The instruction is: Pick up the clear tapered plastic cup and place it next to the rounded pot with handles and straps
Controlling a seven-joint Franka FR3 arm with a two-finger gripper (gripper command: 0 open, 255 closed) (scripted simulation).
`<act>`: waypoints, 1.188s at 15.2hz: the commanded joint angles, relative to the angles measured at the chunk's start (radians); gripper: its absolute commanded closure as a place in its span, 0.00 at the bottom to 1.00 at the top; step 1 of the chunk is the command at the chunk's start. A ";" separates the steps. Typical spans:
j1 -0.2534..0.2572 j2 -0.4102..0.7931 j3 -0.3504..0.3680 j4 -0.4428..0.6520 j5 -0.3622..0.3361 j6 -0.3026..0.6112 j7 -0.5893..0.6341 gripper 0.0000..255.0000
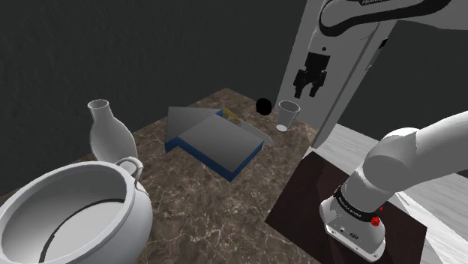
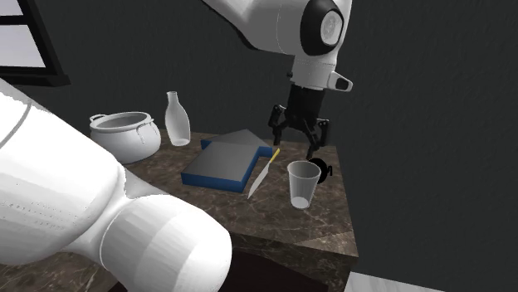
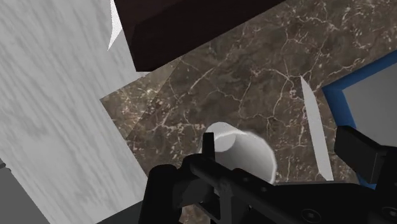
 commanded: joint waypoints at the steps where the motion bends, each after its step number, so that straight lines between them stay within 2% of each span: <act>1: -0.005 0.067 -0.029 0.011 0.001 0.060 -0.025 0.00; 7: -0.018 0.273 -0.112 0.068 0.037 0.210 -0.115 0.00; 15: -0.014 0.327 -0.119 0.002 0.057 0.327 -0.134 0.00; 18: -0.014 0.327 -0.119 0.002 0.057 0.327 -0.134 0.00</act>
